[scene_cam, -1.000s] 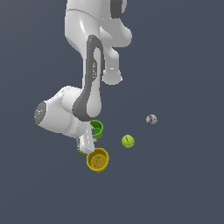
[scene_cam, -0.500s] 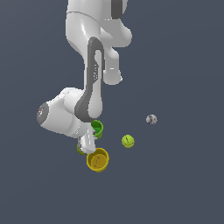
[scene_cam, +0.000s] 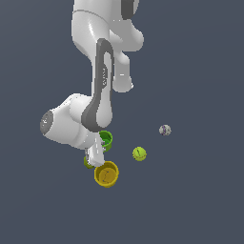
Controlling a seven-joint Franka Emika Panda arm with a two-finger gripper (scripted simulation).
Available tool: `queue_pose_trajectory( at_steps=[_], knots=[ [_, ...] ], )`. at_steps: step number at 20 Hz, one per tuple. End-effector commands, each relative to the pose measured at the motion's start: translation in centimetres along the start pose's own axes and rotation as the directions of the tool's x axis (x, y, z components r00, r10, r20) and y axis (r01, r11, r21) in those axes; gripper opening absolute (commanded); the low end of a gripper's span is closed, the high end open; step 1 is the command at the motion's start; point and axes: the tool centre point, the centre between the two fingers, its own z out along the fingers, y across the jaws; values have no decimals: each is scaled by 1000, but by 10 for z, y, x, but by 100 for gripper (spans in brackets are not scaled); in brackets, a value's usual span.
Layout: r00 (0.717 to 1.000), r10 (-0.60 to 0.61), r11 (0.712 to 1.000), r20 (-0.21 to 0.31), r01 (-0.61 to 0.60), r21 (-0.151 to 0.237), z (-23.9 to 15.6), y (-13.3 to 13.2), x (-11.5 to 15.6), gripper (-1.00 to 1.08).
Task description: Pick up a designated object from a clutter of objects.
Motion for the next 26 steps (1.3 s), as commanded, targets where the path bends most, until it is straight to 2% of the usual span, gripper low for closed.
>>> queue_pose_trajectory(
  at_steps=[1, 11, 26],
  knots=[
    [1000, -1, 1000, -1, 1, 2, -6, 1, -5, -100],
    [1000, -1, 1000, -1, 1, 2, -52, 16, -49, -100],
    [1000, 0, 1000, -3, 0, 1, -177, 54, -167, -100]
  ],
)
